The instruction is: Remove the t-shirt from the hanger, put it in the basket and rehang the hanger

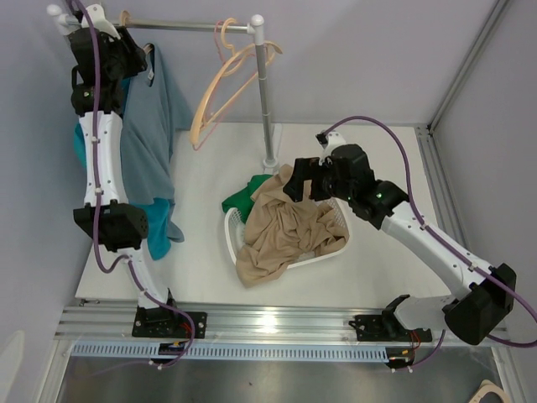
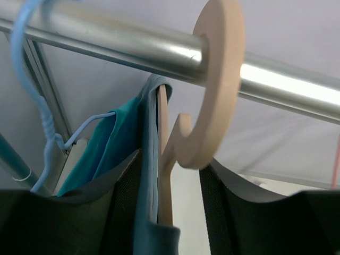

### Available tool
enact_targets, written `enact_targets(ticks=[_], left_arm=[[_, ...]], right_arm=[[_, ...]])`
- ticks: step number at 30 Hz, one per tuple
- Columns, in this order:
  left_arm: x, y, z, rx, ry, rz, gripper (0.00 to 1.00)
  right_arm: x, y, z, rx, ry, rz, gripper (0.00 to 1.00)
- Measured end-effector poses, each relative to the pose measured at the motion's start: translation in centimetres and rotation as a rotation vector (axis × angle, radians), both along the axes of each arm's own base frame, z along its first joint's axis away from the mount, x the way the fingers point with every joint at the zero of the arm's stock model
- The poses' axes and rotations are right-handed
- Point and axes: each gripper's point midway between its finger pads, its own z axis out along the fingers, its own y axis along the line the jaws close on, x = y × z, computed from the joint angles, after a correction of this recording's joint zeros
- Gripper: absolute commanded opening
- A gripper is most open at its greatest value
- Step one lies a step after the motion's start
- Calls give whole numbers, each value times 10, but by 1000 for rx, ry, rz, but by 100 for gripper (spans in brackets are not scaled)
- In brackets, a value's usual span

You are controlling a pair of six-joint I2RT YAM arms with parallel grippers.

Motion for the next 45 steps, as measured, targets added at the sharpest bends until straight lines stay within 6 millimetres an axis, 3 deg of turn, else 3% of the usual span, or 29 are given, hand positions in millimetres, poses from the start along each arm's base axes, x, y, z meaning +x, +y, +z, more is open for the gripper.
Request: enact_targets(ticks=[3,7,19,24,29,33,39,45], left_arm=[[12,2,-13,-2,13,0,48],[20,3,-18,1,8,0,1],[22,0,-13,21,-11,4,1],[12,-16,5,46,-43,-14,1],[-12,-32,37,66,-112,-38,1],[-39,-33,62,63,-155,-8,1],[-91,-28,47,34,-109,80,1],[-142,-38,36,-2,-82,105,1]], right_arm=[[2,-1,0,0,1,2,99],[3,-2,-1,2,6,0,99],[4,0,2,22,4,15,99],[2,0,-4,21,15,20,99],[-3,-2,-11,20,32,18,100],[-5,-1,-8,37,27,25,100],[-10,8,1,78,13,73,100],[-24,25,8,107,-1,146,100]])
